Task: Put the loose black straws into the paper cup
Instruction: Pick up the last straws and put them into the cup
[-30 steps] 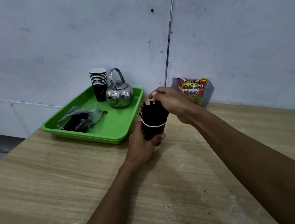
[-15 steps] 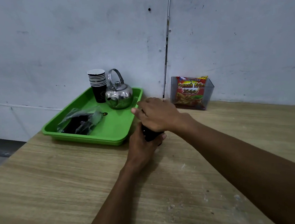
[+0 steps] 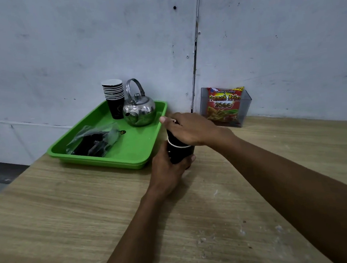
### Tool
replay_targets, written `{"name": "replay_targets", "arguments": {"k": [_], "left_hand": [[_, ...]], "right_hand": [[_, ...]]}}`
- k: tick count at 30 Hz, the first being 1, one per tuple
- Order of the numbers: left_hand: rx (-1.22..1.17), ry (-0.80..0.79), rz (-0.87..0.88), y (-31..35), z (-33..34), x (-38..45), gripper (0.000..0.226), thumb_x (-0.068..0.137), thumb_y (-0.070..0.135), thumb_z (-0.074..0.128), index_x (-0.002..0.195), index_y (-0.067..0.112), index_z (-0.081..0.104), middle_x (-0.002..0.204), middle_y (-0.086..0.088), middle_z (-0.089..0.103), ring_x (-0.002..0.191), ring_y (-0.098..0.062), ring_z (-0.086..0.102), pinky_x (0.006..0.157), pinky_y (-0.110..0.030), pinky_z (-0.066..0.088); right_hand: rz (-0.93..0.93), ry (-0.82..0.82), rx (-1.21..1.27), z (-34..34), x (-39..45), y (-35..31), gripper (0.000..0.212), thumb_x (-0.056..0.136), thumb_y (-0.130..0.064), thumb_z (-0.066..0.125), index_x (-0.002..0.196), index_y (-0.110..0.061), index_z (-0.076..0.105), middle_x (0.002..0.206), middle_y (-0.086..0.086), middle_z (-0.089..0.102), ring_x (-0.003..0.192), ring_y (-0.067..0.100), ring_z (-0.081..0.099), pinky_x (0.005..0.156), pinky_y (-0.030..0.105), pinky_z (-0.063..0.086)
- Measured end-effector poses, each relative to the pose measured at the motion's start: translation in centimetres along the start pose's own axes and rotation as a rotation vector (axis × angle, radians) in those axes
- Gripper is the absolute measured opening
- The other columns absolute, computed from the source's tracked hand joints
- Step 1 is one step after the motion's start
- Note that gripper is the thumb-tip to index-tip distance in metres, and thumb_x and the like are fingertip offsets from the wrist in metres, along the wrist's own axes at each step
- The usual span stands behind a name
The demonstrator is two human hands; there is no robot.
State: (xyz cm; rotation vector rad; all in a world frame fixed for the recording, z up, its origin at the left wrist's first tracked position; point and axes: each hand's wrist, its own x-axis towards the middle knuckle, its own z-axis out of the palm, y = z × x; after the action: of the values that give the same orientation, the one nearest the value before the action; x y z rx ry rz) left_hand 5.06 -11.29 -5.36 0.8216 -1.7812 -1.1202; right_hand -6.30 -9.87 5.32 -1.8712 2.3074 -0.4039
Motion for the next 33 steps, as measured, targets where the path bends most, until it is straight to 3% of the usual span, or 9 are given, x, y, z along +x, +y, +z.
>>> {"name": "replay_targets", "arguments": {"k": [5,9,17,20,23,26,28,30,33], "left_hand": [[0.001,-0.008,-0.006,0.2,0.0,0.0,0.052,0.073,0.03,0.083,0.118,0.024,0.057,0.098,0.02,0.065,0.088,0.016,0.06,0.067,-0.003,0.045],[-0.02,-0.011,-0.004,0.4,-0.1,-0.2,0.051,0.075,0.024,0.083,0.118,0.016,0.057,0.097,0.015,0.067,0.084,0.015,0.062,0.064,-0.004,0.046],[0.038,0.007,-0.009,1.1,-0.3,-0.7,0.068,0.073,0.026,0.083,0.131,0.018,0.049,0.109,0.013,0.062,0.091,0.007,0.06,0.07,-0.001,0.044],[0.103,0.05,0.003,1.1,-0.3,-0.9,0.077,0.066,0.026,0.088,0.131,0.016,0.048,0.113,0.01,0.059,0.098,-0.006,0.059,0.072,-0.001,0.041],[0.15,0.065,0.018,1.1,-0.3,-0.9,0.078,0.064,0.02,0.089,0.13,0.011,0.049,0.114,0.005,0.059,0.098,-0.008,0.057,0.069,0.003,0.04],[0.166,0.079,0.015,1.0,-0.1,-0.9,0.076,0.064,0.018,0.089,0.13,0.012,0.051,0.114,0.004,0.062,0.1,-0.01,0.06,0.07,0.003,0.041],[0.178,0.095,0.008,1.1,0.1,-0.8,0.073,0.065,0.017,0.088,0.129,0.012,0.052,0.116,0.0,0.064,0.1,-0.011,0.061,0.071,0.001,0.041],[0.2,0.111,-0.001,1.1,0.3,-0.7,0.071,0.065,0.017,0.088,0.127,0.01,0.054,0.117,-0.005,0.067,0.099,-0.013,0.062,0.076,-0.011,0.045],[0.235,0.115,-0.013,1.5,1.1,0.0,0.069,0.064,0.019,0.088,0.125,0.01,0.055,0.119,-0.006,0.068,0.098,-0.015,0.063,0.082,-0.023,0.047]], "right_hand": [[-0.036,0.154,0.146,0.0,0.3,-0.1,0.087,0.085,-0.077,0.011,0.14,-0.02,0.047,0.143,0.011,0.051,0.134,0.029,0.044,0.107,0.055,0.035],[-0.135,0.046,-0.038,0.6,-0.1,0.2,0.082,0.089,-0.073,0.014,0.15,-0.023,0.035,0.157,0.007,0.035,0.146,0.025,0.03,0.115,0.061,0.021],[-0.134,0.077,0.057,0.1,-1.3,0.8,0.07,0.094,-0.068,0.016,0.154,-0.032,0.023,0.164,0.005,0.016,0.152,0.022,0.004,0.117,0.061,-0.001],[-0.097,0.186,0.202,-0.6,-2.2,2.6,0.074,0.092,-0.071,0.015,0.153,-0.031,0.027,0.164,0.005,0.019,0.152,0.021,0.004,0.119,0.059,0.003],[-0.103,0.203,0.308,-1.2,-4.2,4.7,0.073,0.093,-0.07,0.015,0.134,-0.023,0.052,0.138,0.001,0.054,0.138,0.017,0.037,0.119,0.046,0.017],[-0.032,0.134,0.412,-1.2,-7.1,7.6,0.041,0.102,-0.05,0.027,0.107,-0.025,0.06,0.102,-0.007,0.057,0.102,0.012,0.049,0.091,0.03,0.034],[0.022,0.069,0.407,-0.6,-8.8,10.1,0.035,0.101,-0.052,0.03,0.11,-0.033,0.058,0.108,-0.012,0.058,0.105,0.011,0.05,0.087,0.028,0.033],[0.058,0.023,0.327,0.5,-9.8,12.2,0.046,0.1,-0.05,0.036,0.133,-0.024,0.054,0.131,-0.004,0.058,0.12,0.015,0.052,0.09,0.027,0.034],[0.121,-0.008,0.253,2.2,-10.7,14.5,0.05,0.097,-0.047,0.048,0.141,-0.023,0.048,0.144,0.006,0.052,0.129,0.022,0.05,0.096,0.031,0.039]]}}
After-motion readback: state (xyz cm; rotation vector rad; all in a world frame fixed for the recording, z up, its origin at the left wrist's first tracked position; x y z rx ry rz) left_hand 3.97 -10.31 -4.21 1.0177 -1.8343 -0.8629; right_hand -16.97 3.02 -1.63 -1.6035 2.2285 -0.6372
